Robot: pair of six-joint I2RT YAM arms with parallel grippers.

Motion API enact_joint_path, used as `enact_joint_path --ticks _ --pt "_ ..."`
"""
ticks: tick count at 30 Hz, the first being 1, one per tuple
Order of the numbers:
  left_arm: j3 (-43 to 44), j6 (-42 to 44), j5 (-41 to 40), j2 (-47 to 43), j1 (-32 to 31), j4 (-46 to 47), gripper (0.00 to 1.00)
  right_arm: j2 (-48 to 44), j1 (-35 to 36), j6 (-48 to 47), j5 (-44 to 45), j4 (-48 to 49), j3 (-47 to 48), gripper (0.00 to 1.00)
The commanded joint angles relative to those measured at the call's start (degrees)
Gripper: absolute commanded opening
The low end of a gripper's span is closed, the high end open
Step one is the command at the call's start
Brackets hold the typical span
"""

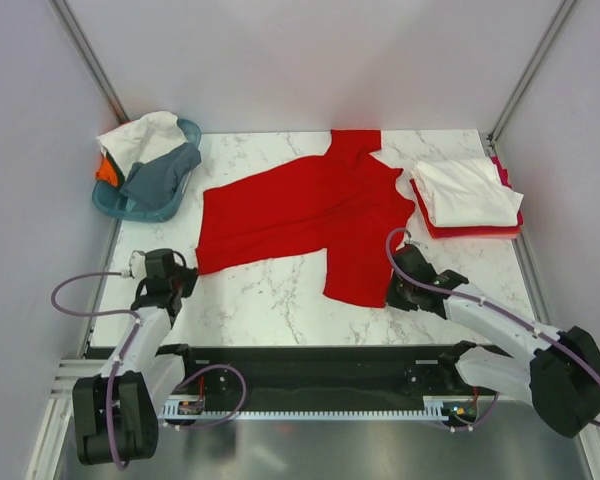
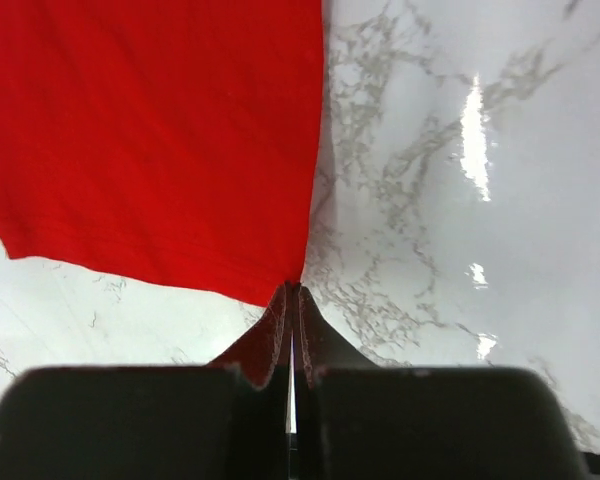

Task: Fold and stack the t-shirts
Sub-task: Flatten the tshirt out

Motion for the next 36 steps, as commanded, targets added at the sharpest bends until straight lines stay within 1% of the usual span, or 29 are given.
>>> enact_joint_path --ticks 1,2,3,4,6,9,12,18,23,26,27,29,30,32,33,34,35,36 --pt "-0.80 0.76 -0.02 -2.30 0.00 -1.54 0.11 -5.07 0.08 -0.44 6.06 -6.17 0.58 0.00" --pt "-0.80 1.02 -0.02 -2.65 0.00 -1.98 0.17 -5.69 0.16 -0.61 6.24 -6.96 0.85 0.00" --pt "-0.62 1.29 -0.11 -3.00 0.00 -2.42 0.35 -6.65 0.07 -0.79 6.76 -8.36 0.94 0.00" --pt "-0.45 1.46 -0.02 -3.53 0.00 -2.95 0.47 -7.10 0.16 -0.96 6.77 -8.81 1.02 0.00" --pt "-0.10 1.90 0.15 -3.80 0.00 -4.53 0.62 -7.63 0.16 -1.05 5.63 -8.90 0.76 0.00" --pt "0.61 2.08 0.33 -3.71 0.09 -5.93 0.66 -7.98 0.34 -0.97 5.36 -9.08 0.76 0.00" --pt "0.96 1.99 0.24 -3.45 0.00 -6.29 0.65 -8.25 0.16 -1.05 5.27 -9.25 0.85 0.00" --pt "0.35 -1.25 1.03 -1.17 0.00 -5.77 0.63 -8.33 0.16 -0.88 5.36 -9.25 1.38 0.00" --pt "-0.10 -4.50 1.91 3.23 0.00 -2.00 0.61 -8.68 0.16 -0.88 5.27 -9.17 1.29 0.00" --pt "-0.10 -6.35 2.09 6.48 -0.09 0.38 0.58 -8.95 0.16 -0.70 5.10 -9.25 1.29 0.00" --pt "0.17 -6.53 1.83 7.09 -0.09 0.74 0.53 -9.12 0.16 -0.53 5.10 -9.26 1.29 0.00" --pt "0.43 -6.97 1.39 8.76 -0.09 1.09 0.46 -9.21 0.16 -0.35 4.66 -9.26 1.29 0.00" --pt "0.52 -7.15 0.86 9.03 -0.09 1.35 0.34 -9.39 0.16 -0.26 4.48 -9.26 1.20 0.00" --pt "0.43 -7.59 0.42 9.73 0.00 1.88 0.22 -9.91 0.16 -0.09 4.74 -9.34 1.37 0.00" --pt "0.43 -7.50 0.07 9.82 -0.09 2.75 0.12 -10.52 0.16 0.26 4.83 -9.52 1.46 0.00" --pt "0.52 -7.24 -0.11 9.74 -0.09 3.28 0.05 -10.88 0.16 0.35 4.92 -9.69 1.64 0.00" --pt "0.78 -5.84 -0.19 9.30 -0.09 3.29 0.02 -11.32 0.16 0.44 5.79 -10.04 2.51 0.00" --pt "1.31 -5.22 -0.46 8.86 -0.09 3.03 0.02 -11.84 0.16 0.61 6.41 -11.09 3.22 0.00"
